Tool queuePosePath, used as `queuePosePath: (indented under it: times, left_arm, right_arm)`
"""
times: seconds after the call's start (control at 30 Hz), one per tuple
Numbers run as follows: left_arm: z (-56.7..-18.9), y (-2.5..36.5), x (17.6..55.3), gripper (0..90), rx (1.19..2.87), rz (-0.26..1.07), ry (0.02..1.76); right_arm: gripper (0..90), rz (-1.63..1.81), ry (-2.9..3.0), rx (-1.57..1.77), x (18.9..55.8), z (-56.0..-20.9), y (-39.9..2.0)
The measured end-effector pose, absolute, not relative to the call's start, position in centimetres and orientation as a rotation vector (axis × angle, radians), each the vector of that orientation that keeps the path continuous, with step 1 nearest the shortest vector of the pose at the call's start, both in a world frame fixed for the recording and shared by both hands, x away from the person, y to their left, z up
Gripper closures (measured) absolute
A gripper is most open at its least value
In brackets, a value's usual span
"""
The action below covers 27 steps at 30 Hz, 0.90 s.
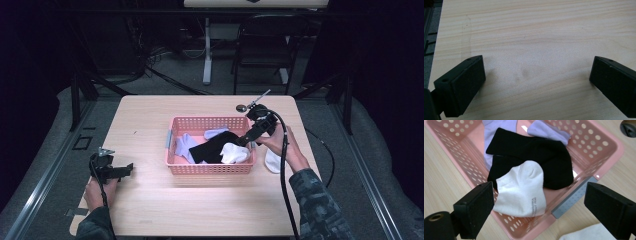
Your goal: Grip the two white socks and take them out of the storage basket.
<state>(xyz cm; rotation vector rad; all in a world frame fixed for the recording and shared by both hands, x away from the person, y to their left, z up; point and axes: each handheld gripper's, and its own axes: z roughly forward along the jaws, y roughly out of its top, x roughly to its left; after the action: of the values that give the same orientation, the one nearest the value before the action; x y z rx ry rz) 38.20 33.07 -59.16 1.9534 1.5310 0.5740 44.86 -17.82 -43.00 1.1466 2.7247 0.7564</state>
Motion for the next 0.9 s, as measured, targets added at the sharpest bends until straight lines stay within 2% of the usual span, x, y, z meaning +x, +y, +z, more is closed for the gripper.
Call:
queuePosePath:
  times: [0.4, 0.63, 0.9]
  left_arm:
    - [-59.2, 33.1, 38.2, 0.2, 1.953, 0.574, 1.531]
    - [-59.2, 33.1, 38.2, 0.2, 1.954, 0.575, 1.531]
    - [-59.2, 33.1, 38.2, 0.2, 1.954, 0.575, 1.531]
  right_arm:
    - [15.5, 0.657, 2.844, 1.145, 45.7, -46.3, -15.4]
    - [21.8, 0.585, 2.899, 1.188, 46.4, -47.8, -14.9]
    - [25.0, 0.550, 2.912, 1.258, 46.8, -48.9, -14.9]
